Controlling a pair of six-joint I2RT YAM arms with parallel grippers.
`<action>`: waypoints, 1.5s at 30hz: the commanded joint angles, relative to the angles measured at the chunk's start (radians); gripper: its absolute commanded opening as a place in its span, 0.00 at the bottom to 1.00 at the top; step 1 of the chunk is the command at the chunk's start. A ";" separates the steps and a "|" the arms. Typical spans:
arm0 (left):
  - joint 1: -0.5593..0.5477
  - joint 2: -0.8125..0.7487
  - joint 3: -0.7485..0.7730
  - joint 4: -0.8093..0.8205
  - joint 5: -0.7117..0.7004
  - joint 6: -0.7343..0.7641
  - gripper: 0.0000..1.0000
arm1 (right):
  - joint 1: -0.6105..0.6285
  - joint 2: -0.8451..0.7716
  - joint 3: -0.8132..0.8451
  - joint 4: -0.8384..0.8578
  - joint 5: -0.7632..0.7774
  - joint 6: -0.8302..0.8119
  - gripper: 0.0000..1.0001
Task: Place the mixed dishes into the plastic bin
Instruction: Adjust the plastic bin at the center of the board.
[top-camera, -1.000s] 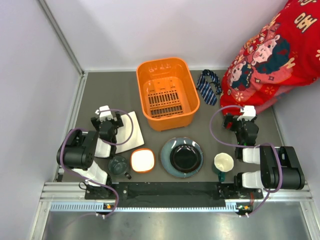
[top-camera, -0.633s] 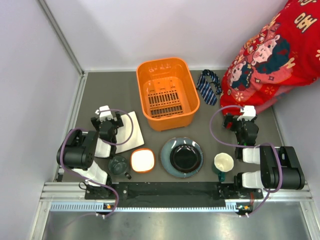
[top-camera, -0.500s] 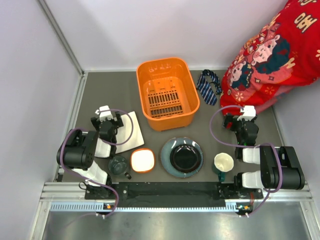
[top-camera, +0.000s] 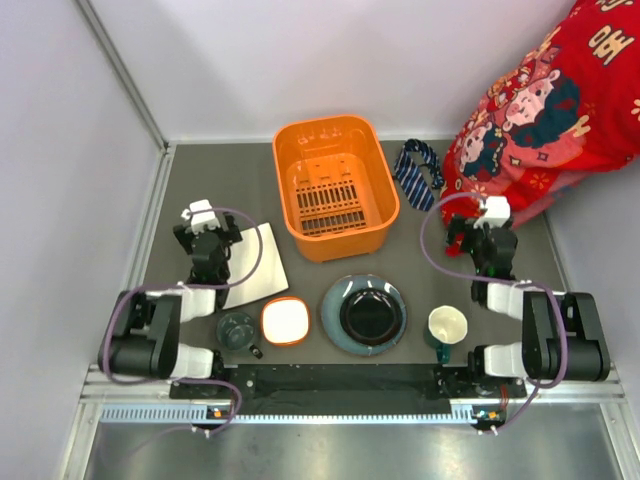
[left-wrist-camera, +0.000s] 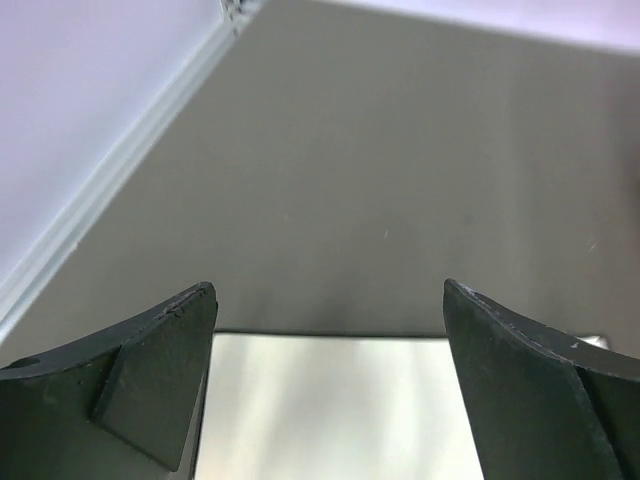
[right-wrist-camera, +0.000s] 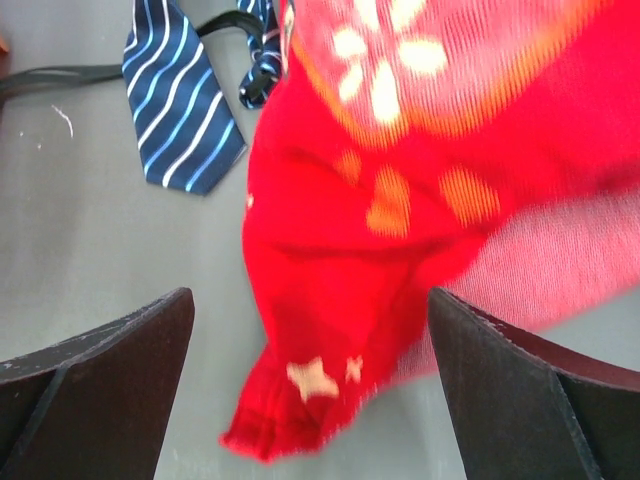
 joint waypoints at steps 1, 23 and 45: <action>-0.009 -0.156 0.057 -0.129 -0.069 -0.082 0.99 | 0.028 -0.005 0.204 -0.316 -0.029 -0.013 0.99; -0.010 -0.208 0.460 -0.775 0.019 -0.377 0.99 | 0.278 -0.135 0.649 -0.668 0.195 0.118 0.99; -0.010 -0.265 0.553 -1.036 0.029 -0.367 0.99 | 0.562 -0.081 1.128 -1.085 0.121 0.248 0.99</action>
